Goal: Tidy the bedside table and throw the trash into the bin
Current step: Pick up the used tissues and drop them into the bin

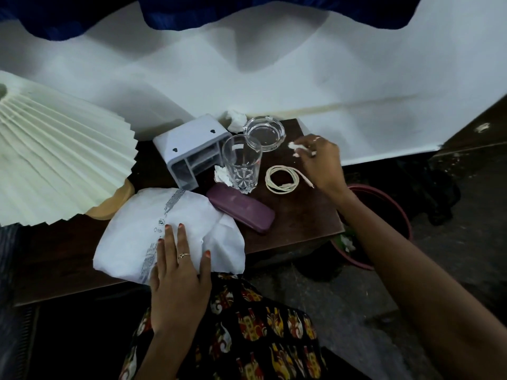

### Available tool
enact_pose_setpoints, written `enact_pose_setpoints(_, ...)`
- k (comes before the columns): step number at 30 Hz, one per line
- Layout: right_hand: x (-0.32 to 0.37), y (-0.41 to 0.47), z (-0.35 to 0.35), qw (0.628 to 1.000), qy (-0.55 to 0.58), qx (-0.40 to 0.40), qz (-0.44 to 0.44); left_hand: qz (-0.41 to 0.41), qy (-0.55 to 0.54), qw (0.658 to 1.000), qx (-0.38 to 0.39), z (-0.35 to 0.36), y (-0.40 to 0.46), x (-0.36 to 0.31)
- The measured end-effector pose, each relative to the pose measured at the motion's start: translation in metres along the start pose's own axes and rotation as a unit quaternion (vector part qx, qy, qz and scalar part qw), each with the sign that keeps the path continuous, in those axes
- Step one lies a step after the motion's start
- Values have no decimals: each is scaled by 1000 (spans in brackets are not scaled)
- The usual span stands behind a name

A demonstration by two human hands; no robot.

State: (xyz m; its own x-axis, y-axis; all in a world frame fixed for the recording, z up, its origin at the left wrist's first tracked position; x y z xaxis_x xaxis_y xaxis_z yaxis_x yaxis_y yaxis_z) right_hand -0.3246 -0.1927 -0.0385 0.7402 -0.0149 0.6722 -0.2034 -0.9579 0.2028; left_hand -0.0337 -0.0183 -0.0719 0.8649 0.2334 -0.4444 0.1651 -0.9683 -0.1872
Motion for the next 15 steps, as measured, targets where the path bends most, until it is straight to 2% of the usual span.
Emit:
enact_pose_setpoints(3, -47, -20, -40, 997, -41, -36, 62, 8, -11, 1000, -3, -2, -1, -1)
enact_pose_setpoints(9, -145, -73, -60, 969, -96, 9, 229, 1, -10, 1000, 5, 0, -2, -1)
enact_pose_setpoints(15, -164, -87, -63, 953, -126, 54, 271, -9, -16, 1000, 9, 0, -1, 0)
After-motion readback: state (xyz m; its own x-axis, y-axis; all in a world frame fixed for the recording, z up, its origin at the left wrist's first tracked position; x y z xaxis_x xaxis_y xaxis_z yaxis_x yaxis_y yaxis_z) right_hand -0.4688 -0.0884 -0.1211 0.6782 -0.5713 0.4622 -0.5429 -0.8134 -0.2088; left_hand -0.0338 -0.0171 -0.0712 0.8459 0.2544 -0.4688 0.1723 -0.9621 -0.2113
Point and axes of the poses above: each hand's wrist, its own y-axis towards the middle knuckle, its own z-axis out of the palm, x = y × z, the point moved 5 cm from there along y, towards the middle knuckle, and after that the axes turned 2 degrees about -y, right-handed, at the moved point
